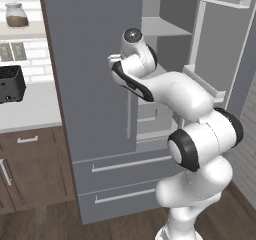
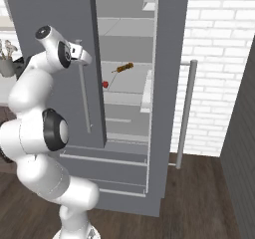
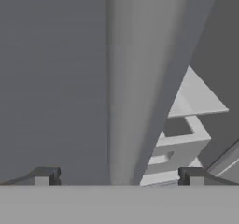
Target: Take the strawberry from the fridge and place it on top of the pancake, located on the dining counter.
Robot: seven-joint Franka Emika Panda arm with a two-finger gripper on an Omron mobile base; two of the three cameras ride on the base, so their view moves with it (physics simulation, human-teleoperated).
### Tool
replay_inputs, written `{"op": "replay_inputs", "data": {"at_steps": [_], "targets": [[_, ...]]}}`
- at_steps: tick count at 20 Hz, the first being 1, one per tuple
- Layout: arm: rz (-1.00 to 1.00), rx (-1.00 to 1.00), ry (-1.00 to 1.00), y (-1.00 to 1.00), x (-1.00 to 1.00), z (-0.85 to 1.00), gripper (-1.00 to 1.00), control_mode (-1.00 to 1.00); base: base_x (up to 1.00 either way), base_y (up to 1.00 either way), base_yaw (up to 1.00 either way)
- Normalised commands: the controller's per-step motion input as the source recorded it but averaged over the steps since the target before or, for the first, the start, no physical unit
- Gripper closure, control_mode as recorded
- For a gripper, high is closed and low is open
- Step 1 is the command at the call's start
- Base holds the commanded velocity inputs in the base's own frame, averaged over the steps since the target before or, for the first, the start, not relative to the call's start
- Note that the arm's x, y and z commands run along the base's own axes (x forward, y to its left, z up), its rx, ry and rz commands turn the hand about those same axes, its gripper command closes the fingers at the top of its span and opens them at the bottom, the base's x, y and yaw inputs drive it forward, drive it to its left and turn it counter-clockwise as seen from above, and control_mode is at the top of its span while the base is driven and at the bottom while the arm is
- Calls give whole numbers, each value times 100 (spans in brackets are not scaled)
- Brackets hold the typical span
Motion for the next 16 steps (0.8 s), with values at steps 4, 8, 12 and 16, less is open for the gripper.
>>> {"op": "replay_inputs", "data": {"at_steps": [4, 8, 12, 16], "targets": [[4, 0, 0, 0, 55, 0, -100, -100, 0, 0, 0], [0, 0, 0, 0, 41, -4, -100, -100, 0, 0, 0], [0, -4, -6, -13, 34, -31, -100, -100, 0, 0, 0], [3, 0, -31, -25, 20, -46, -100, -100, 0, 0, 0]]}}
